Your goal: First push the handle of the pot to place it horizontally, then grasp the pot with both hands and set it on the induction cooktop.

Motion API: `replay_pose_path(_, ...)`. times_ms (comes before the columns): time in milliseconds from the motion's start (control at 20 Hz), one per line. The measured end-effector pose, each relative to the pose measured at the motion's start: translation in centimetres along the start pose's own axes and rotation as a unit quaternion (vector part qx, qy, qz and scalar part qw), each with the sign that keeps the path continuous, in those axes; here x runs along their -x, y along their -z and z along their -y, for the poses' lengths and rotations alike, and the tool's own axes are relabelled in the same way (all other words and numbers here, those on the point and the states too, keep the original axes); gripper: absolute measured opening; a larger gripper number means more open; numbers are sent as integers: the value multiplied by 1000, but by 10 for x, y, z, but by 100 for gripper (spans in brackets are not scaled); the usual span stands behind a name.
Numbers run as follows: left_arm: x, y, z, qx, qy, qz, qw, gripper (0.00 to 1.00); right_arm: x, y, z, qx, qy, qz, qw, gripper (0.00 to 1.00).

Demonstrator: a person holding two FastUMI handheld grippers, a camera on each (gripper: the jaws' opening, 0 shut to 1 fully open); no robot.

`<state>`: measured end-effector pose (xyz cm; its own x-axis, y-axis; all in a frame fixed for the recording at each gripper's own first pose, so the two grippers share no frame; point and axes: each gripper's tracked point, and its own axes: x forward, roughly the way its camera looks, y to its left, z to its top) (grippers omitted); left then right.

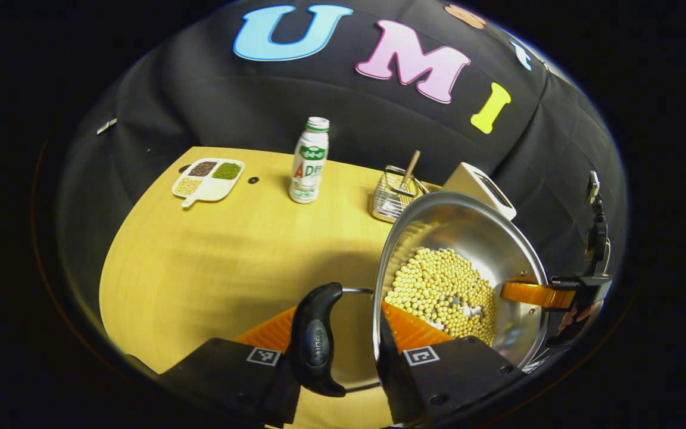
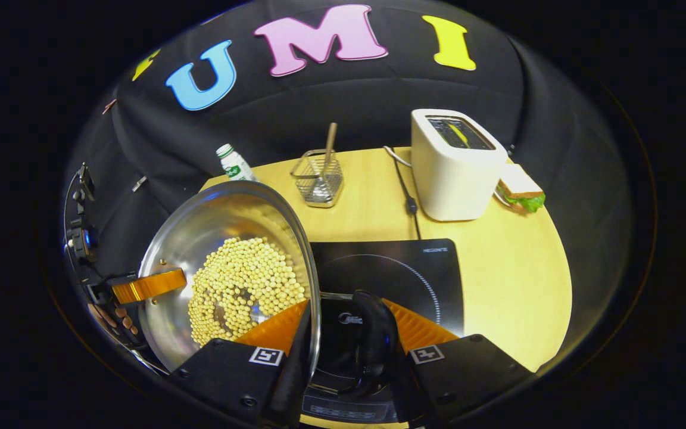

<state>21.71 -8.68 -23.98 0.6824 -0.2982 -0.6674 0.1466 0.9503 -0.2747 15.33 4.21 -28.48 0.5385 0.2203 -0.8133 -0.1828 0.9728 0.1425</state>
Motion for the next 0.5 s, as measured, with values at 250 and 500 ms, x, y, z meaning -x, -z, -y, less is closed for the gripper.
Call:
replay_pose_path(250, -25, 8, 42, -1, 5, -14, 1000, 60, 7, 5, 49, -13, 9, -10, 1000, 62)
replay_pose_path(500, -52, 21, 68, 6, 7, -23, 1000, 60, -4, 11, 87, -18, 14, -22, 1000, 62)
